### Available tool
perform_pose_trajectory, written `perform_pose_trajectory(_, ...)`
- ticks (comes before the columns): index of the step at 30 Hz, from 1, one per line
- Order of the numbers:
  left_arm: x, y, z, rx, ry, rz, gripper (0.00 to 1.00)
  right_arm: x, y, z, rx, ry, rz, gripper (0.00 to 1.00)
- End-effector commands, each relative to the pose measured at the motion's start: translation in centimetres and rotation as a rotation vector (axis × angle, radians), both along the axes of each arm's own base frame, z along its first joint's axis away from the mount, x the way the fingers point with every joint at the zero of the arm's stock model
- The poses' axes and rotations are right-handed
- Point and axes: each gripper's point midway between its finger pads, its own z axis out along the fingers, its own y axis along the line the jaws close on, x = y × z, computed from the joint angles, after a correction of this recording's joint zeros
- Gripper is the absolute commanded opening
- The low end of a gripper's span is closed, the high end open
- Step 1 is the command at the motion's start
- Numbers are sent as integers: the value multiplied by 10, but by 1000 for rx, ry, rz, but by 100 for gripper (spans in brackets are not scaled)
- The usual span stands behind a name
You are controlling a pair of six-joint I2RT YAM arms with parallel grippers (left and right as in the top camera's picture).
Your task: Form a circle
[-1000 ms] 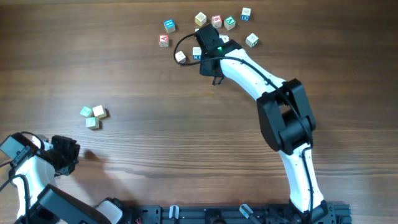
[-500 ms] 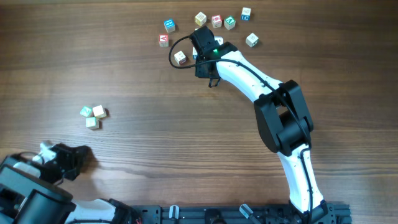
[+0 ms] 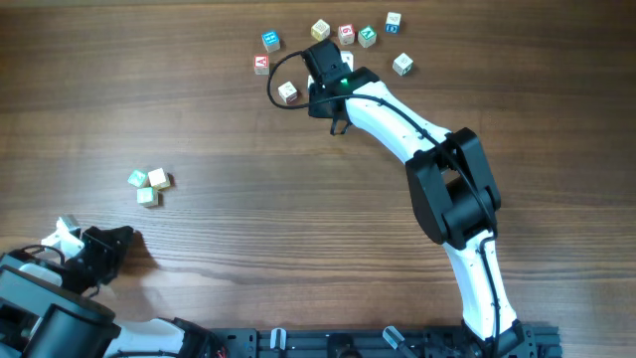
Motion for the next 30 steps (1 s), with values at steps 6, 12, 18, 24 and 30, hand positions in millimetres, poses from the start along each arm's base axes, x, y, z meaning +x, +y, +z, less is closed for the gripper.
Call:
perform_pose_trajectory(6, 11, 2, 6, 38, -93, -36, 4, 20, 12, 27, 70, -113, 11, 13)
perform_pose_trajectory(12, 25, -18, 7, 39, -153, -145, 4, 20, 14, 28, 72, -116, 14, 15)
perform_pose_trajectory(18, 34, -26, -7, 52, -104, -186, 4, 21, 13, 27, 62, -117, 27, 16)
perform_pose_trajectory(24, 30, -18, -10, 67, -85, -161, 4, 21, 13, 27, 62, -116, 27, 16)
perform_pose_trajectory(30, 30, -14, -9, 68, -89, -141, 4, 21, 13, 27, 62, -116, 27, 16)
